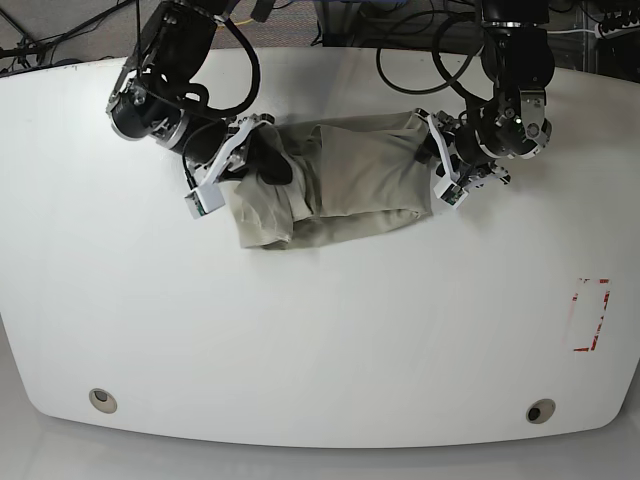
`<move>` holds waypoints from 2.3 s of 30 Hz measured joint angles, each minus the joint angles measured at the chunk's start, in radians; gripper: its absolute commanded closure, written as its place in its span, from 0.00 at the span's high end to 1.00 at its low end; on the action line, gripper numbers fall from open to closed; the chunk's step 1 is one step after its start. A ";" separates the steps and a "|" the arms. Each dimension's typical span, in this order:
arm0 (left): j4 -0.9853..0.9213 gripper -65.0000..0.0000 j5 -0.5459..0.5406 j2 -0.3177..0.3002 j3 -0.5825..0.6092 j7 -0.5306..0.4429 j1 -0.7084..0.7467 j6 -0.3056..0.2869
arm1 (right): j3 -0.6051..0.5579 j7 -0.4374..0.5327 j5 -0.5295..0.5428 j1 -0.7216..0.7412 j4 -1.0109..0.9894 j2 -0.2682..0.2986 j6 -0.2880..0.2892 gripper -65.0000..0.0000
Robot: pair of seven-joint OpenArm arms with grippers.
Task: Fold the T-shirt properly
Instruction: 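Regrasp the folded shirt with both grippers near its middle, then fold the shirt bundle over again with both grippers, compacting it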
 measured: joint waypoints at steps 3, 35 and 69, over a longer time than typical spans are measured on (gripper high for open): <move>-0.001 0.37 0.000 -0.001 0.011 0.000 -0.001 0.000 | -0.043 0.011 0.010 0.040 -0.066 -0.002 0.000 0.00; -0.040 0.37 -0.011 0.009 0.071 -0.020 -0.033 -0.001 | -0.318 0.274 -0.017 0.128 -0.355 0.034 -0.003 0.09; 0.189 0.37 -0.120 0.093 -0.234 0.016 -0.023 -0.050 | -0.439 0.300 -0.204 0.170 -0.185 0.172 -0.004 0.73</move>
